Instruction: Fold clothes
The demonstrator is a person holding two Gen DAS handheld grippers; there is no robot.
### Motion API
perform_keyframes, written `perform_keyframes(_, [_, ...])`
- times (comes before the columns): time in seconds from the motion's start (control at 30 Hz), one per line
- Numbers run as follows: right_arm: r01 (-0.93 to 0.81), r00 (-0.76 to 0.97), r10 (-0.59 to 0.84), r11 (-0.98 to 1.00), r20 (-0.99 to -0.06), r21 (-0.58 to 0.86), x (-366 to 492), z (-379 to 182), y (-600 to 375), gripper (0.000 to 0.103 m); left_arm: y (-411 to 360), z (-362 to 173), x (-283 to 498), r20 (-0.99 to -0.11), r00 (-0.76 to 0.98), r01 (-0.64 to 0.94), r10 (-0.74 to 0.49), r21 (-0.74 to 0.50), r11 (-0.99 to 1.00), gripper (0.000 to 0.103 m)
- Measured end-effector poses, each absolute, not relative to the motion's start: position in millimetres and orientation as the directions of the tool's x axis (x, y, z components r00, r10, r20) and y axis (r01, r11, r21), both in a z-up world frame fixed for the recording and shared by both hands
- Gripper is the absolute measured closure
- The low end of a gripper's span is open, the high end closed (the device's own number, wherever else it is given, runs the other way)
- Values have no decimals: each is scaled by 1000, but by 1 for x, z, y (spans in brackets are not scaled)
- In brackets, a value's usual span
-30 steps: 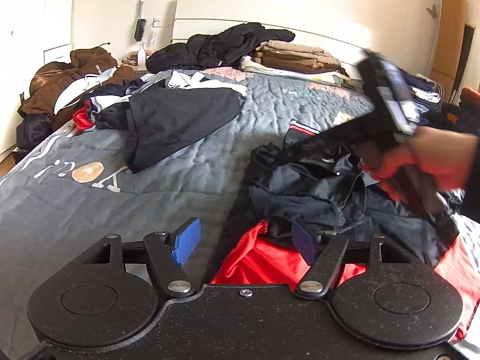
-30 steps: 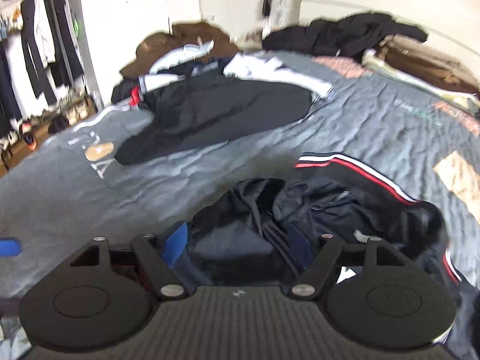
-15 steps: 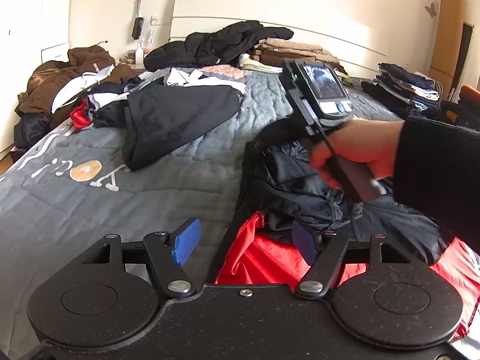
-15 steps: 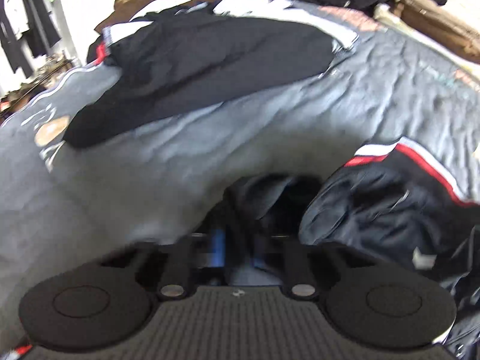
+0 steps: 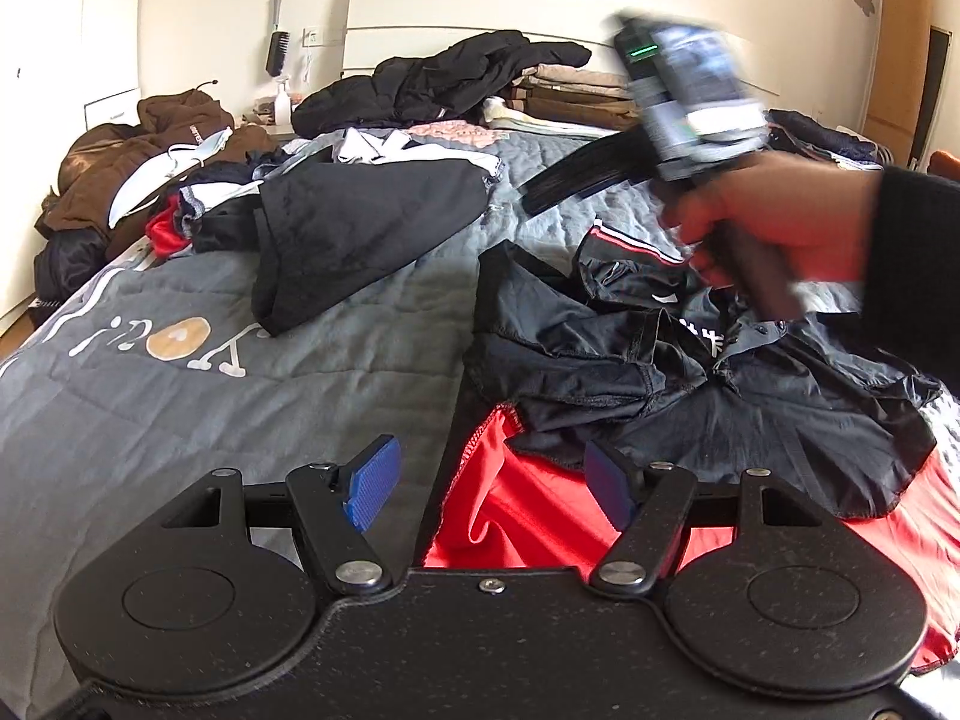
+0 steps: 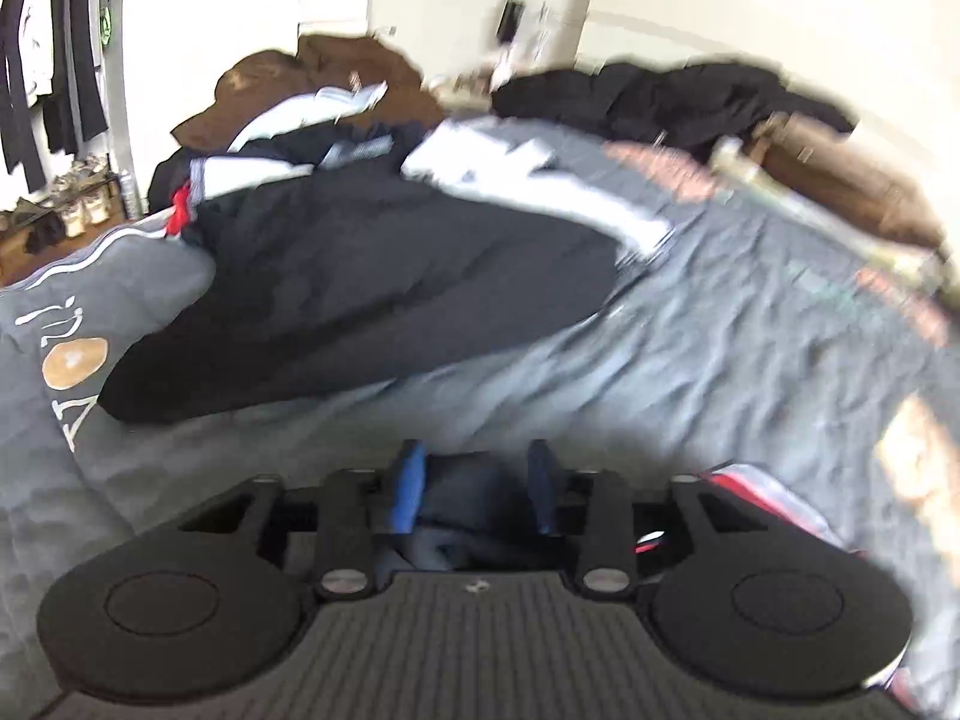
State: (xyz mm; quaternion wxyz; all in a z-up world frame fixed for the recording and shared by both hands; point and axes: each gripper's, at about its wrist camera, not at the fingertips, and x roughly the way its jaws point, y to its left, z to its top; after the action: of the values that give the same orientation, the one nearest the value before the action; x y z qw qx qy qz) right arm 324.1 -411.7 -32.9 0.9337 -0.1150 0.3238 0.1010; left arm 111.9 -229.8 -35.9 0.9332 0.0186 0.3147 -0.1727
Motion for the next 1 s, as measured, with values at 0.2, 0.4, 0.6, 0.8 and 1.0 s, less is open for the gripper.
perform_keyframes(0.2, [-198,859,127,976,-496,-92,245,16,-482,42,-247,-34,101,-561,741,394,-369,-82,916,36])
perform_keyframes(0.4, [38,879,21,993,-477,115,154,15,-606,39,-267,-31,87,-520,733,463,-438,-89,882,34])
perform_keyframes(0.6, [288,821,-108,926,-560,244,99,-24,-708,39,-291,-29,71,-467,728,534,-502,-72,842,32])
perform_keyframes(0.8, [444,782,-106,786,-614,430,59,-70,-780,39,-315,-26,57,-427,692,605,-582,-96,790,32])
perform_keyframes(1.0, [516,773,-108,681,-626,520,52,-109,-801,39,-322,-28,51,-418,689,626,-592,-67,777,32])
